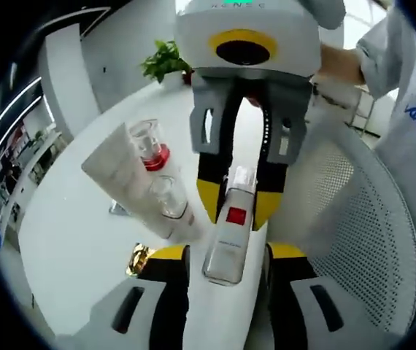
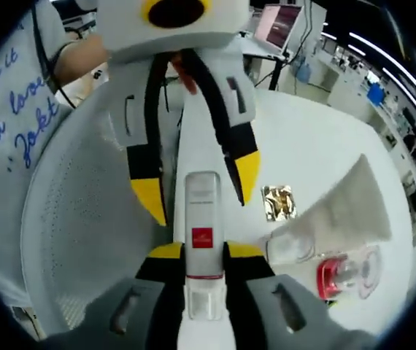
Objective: Arrange the skincare products in the storage area until every visible bottle or jar stands upright without overlapping.
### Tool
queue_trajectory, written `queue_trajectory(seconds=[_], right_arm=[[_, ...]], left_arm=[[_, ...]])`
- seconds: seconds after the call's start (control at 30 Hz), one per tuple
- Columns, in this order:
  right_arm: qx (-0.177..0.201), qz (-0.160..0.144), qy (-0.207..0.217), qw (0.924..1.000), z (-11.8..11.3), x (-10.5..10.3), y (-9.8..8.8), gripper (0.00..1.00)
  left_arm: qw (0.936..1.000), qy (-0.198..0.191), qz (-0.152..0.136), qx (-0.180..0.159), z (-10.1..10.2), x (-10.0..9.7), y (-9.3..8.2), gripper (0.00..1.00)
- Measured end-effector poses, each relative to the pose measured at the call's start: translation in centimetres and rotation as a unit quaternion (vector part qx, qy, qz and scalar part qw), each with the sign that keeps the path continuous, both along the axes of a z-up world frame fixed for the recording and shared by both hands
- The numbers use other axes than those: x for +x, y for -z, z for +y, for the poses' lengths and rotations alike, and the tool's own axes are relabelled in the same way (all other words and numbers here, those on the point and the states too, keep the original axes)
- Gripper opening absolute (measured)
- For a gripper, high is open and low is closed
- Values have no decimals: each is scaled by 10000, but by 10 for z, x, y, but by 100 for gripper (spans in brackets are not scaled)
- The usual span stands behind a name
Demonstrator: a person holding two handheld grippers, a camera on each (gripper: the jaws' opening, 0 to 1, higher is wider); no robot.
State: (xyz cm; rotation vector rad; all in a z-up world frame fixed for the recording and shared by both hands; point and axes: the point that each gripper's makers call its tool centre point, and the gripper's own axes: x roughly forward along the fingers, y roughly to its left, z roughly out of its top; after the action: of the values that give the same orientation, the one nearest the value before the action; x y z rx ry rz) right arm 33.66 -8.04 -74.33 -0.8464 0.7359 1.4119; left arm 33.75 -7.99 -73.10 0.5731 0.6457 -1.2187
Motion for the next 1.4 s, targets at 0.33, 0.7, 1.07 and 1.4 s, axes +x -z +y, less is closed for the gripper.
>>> queue_trajectory(seconds=[0.33, 0.7, 1.07, 1.4], right_arm=[[-86, 4, -185, 9998, 5, -4, 3, 19], [-136, -119, -178, 9997, 5, 2, 6, 19], [-91, -172, -142, 9997, 6, 4, 6, 19], [-21, -185, -181, 9997, 2, 5, 13, 20]], left_arm=[[9993, 55, -250, 258, 2, 3, 6, 27], [9945, 406, -715, 650, 1, 4, 15, 19], [9945, 388, -716, 658, 2, 8, 20, 18], [9954, 311, -622, 660, -1, 8, 26, 16]])
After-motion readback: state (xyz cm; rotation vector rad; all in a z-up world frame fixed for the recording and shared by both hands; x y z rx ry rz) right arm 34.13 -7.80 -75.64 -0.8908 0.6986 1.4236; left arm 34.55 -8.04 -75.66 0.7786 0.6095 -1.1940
